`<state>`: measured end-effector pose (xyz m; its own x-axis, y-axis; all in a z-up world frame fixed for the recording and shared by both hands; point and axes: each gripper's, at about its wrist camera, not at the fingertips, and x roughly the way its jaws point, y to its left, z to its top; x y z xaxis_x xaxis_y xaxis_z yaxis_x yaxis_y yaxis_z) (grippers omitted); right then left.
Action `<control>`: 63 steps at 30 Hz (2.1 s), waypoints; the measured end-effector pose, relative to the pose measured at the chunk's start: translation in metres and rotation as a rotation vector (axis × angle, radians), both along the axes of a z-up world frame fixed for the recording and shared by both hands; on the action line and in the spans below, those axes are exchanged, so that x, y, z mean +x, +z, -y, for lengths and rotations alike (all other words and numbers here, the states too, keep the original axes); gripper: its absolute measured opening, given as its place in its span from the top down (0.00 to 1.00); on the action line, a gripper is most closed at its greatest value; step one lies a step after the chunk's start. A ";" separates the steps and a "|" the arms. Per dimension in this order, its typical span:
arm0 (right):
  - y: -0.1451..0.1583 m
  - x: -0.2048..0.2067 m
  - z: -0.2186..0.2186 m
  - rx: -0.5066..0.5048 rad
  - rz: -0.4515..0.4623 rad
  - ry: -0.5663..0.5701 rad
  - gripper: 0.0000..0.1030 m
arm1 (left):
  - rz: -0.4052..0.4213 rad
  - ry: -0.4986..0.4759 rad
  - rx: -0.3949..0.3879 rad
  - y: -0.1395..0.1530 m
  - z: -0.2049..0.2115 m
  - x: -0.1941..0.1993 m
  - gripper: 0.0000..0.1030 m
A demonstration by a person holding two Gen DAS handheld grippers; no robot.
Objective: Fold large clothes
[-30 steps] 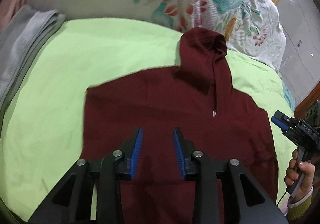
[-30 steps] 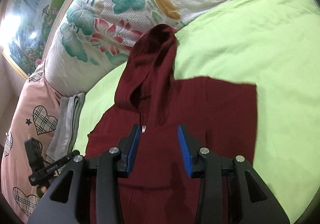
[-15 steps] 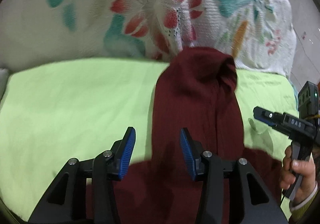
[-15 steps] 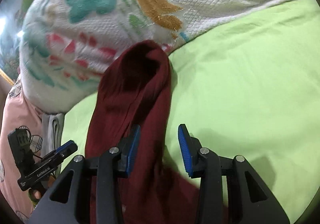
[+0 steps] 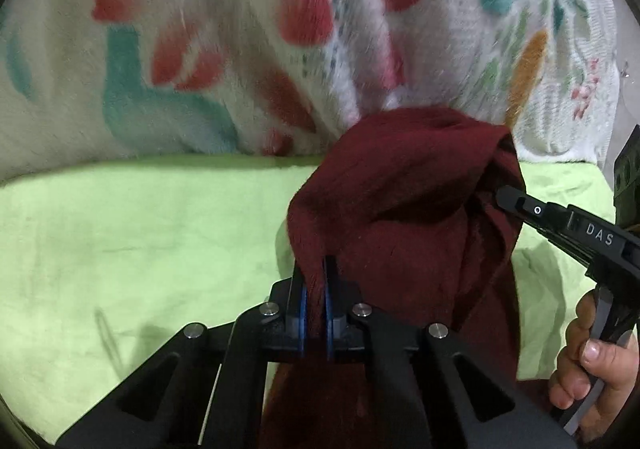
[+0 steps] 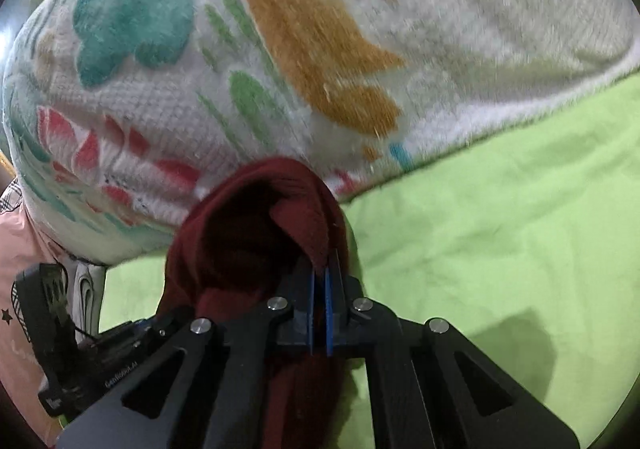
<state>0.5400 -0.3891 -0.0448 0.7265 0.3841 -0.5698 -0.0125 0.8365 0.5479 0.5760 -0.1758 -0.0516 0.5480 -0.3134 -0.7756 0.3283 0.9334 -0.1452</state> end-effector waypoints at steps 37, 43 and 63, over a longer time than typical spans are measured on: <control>-0.023 -0.369 -0.071 0.197 -0.059 0.228 0.92 | -0.128 0.002 -0.313 -0.021 -0.206 -0.330 0.89; -0.019 -0.335 -0.041 0.305 -0.088 0.135 0.84 | -0.336 0.026 -0.559 -0.028 -0.222 -0.293 0.87; -0.029 -0.299 -0.055 0.278 -0.131 0.161 0.40 | -0.641 0.131 -0.930 -0.063 -0.240 -0.242 0.83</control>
<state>0.2410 -0.3336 -0.0733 0.5718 0.6415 -0.5113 -0.0467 0.6477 0.7605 0.3336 0.0639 -0.1142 0.2047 -0.8835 -0.4214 -0.1481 0.3976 -0.9055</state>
